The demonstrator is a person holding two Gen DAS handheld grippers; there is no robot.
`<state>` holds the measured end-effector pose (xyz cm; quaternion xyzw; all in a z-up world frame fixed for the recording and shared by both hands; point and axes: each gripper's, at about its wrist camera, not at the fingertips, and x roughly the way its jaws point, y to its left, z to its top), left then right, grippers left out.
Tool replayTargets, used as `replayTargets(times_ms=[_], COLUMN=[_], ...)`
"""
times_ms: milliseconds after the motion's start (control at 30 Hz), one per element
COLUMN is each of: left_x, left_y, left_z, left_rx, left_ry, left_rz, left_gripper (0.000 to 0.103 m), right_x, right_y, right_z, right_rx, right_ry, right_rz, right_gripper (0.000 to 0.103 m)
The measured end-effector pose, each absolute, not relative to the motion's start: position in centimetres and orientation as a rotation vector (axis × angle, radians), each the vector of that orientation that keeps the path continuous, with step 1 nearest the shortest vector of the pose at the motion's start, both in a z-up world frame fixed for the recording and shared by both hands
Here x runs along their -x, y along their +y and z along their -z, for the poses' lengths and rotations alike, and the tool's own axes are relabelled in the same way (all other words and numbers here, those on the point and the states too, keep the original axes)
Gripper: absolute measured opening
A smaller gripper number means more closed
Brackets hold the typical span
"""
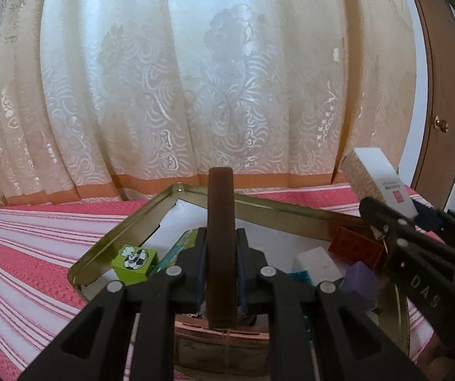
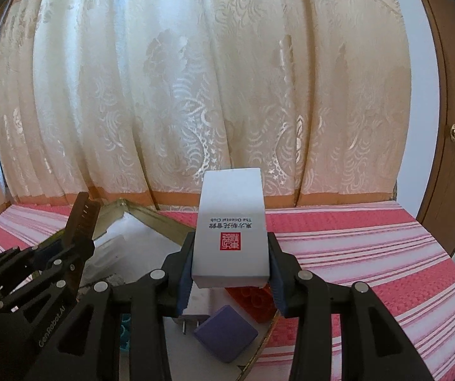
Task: Organize rigid objects
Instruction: 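Carry the brown stick with the left tool while the right tool carries the white box over the tray, then open both tools to drop the brown stick and white box into the tray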
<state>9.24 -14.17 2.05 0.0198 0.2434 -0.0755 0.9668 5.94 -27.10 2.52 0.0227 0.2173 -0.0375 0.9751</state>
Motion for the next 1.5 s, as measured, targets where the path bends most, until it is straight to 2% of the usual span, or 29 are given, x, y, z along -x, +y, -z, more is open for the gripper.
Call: replayTargets(times_ms=[1500], left_x=[-13.0], left_y=[-13.7], left_z=[0.6], left_rx=[-0.021], left_ry=[0.701], left_rz=[0.148], left_gripper=[0.013], right_x=[-8.8], right_y=[-25.5], right_z=[0.0], right_rx=[0.000], right_ry=[0.671], right_rz=[-0.046], right_gripper=[0.044])
